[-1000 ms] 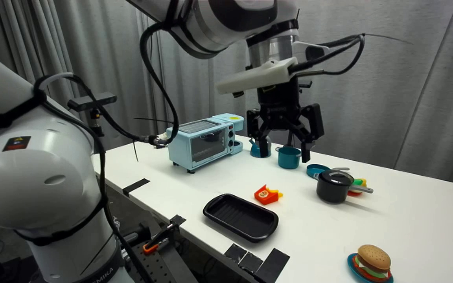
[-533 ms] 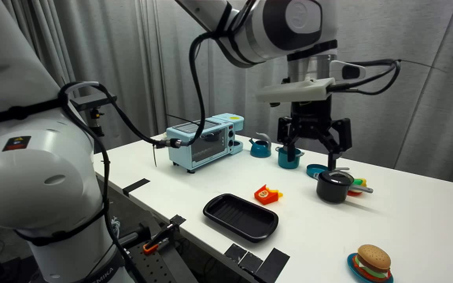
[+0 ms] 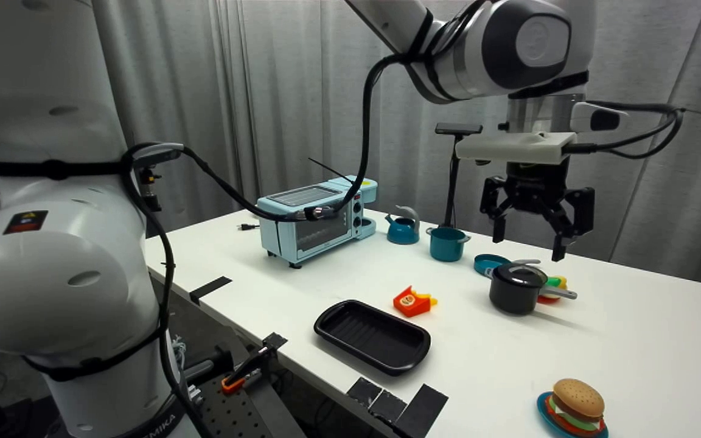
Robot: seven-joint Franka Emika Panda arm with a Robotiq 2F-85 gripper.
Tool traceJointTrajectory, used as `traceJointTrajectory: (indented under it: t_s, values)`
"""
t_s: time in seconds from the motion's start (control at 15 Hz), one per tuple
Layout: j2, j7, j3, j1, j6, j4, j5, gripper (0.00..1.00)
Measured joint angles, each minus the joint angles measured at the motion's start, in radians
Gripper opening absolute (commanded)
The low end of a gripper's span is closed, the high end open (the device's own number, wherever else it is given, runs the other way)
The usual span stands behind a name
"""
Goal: Remove the lid from the pot and put it on the table
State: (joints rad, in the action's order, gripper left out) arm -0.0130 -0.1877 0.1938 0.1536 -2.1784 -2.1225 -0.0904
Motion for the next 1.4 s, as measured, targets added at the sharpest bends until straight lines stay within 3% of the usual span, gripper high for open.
traceJointTrajectory:
  t_s: [0.87,1.4]
  values:
    - [-0.026,0.015,-0.012,-0.002,-0.006,0.004,0.016,1.00]
    - [-0.202,0.090,-0.048,0.000,-0.046,0.188,0.100,1.00]
